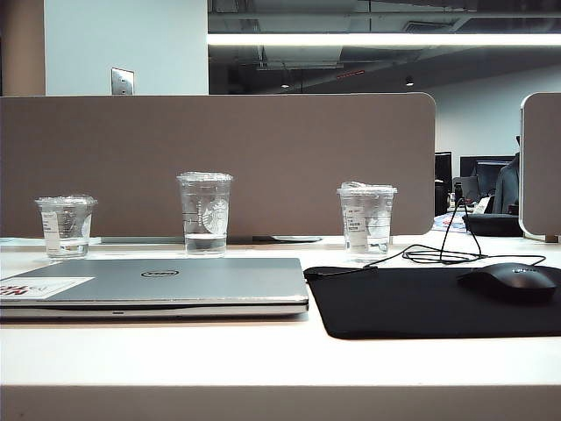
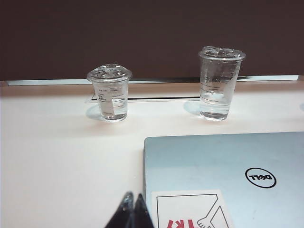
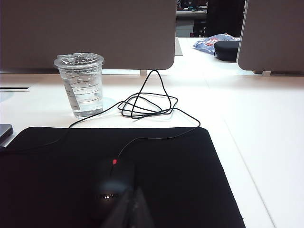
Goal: Pick up the coffee cup on the right and place it on the right side of the laptop.
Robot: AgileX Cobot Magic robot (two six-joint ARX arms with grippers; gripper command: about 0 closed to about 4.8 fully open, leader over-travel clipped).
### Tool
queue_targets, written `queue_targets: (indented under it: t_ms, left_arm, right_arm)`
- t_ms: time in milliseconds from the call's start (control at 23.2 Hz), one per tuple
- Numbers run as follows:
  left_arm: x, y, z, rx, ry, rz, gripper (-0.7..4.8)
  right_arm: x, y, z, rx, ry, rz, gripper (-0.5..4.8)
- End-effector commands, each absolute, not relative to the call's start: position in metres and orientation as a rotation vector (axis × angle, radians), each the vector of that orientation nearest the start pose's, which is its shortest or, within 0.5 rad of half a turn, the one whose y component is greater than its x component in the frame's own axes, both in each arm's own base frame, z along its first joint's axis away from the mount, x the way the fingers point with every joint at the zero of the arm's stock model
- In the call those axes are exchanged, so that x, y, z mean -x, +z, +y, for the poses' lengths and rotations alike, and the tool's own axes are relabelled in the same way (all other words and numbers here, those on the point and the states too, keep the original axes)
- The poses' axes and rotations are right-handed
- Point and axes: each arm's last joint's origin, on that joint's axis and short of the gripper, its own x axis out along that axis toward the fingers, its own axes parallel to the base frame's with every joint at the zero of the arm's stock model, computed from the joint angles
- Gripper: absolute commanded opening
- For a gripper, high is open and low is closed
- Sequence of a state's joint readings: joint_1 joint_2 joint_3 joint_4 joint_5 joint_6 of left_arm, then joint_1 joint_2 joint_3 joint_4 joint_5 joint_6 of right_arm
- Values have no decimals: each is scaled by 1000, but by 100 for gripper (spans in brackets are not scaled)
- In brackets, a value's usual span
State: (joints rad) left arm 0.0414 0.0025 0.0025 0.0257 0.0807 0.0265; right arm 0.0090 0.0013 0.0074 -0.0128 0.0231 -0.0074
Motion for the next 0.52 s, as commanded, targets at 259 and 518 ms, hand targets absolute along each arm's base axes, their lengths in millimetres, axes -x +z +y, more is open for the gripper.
queue_targets:
  t_ms: [259,518]
  left_arm:
    - [-97,169,2,-29,-42,-43,-6]
    - [-97,171,2,-29,-43,-57,-6]
  right_arm:
    - [-97,167,0,3,-15,-36,-5]
    - [-97,171,0,-2,-10,-54,-5]
